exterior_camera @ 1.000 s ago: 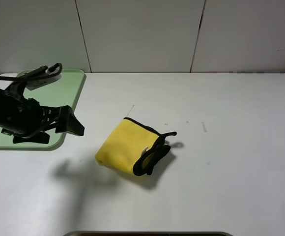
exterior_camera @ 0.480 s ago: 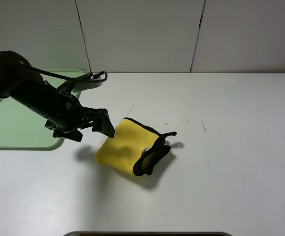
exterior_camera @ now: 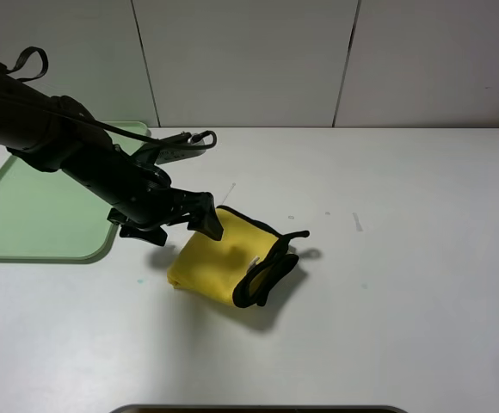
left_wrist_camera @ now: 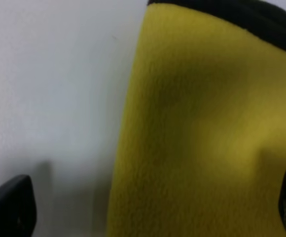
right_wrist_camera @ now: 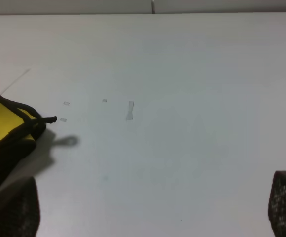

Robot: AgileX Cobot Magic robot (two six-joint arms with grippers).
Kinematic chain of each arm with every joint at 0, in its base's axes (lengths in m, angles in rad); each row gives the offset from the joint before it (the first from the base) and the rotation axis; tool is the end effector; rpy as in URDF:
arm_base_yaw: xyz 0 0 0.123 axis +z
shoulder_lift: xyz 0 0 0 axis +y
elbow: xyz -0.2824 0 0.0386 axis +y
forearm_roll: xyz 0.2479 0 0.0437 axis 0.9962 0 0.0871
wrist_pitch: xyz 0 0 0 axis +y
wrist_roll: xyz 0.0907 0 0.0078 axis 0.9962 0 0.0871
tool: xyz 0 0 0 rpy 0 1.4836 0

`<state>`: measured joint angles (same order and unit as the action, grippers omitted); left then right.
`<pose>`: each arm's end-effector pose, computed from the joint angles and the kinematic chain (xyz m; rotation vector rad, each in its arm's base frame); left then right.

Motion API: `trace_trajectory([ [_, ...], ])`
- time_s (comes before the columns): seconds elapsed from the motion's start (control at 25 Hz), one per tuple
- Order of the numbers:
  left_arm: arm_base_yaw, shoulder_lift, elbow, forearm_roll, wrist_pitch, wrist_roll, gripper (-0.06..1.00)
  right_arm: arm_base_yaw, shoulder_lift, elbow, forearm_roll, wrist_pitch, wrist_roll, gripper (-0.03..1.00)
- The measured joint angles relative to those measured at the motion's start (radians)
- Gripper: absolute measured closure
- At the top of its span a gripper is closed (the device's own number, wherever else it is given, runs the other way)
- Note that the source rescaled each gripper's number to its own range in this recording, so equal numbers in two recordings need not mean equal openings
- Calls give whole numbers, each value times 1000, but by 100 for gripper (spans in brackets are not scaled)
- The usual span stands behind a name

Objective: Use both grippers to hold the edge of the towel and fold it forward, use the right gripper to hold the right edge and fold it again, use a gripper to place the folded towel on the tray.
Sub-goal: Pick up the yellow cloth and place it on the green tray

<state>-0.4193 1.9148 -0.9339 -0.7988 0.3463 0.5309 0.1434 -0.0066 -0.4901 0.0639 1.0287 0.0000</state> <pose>0.3038 -0.1598 0.1139 0.3258 2.7487 -0.5184 -0.0042 0.0044 0.2771 -0.1462 2.0127 0.1673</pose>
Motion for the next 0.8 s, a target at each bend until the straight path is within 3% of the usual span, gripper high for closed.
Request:
trace_trajectory([
  [0.8,-46,55,-9,-4,-59,3,-4,0,0,0,3,0,0,-3],
])
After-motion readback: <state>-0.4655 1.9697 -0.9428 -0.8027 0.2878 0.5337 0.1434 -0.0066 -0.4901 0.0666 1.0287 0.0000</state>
